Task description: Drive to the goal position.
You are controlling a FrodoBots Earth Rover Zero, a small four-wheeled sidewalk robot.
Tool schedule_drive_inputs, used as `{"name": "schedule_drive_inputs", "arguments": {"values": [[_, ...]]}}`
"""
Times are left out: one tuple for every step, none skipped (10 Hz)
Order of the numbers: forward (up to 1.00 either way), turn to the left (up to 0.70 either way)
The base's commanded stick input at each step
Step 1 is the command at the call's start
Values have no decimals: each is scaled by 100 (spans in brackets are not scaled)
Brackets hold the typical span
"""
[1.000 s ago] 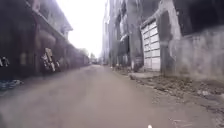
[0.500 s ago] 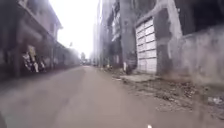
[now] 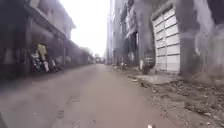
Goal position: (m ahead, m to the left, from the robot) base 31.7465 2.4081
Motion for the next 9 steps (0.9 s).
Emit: {"name": "schedule_drive_inputs", "arguments": {"values": [[100,0],[100,0],[100,0],[100,0],[100,0],[100,0],[100,0],[100,0],[100,-27]]}}
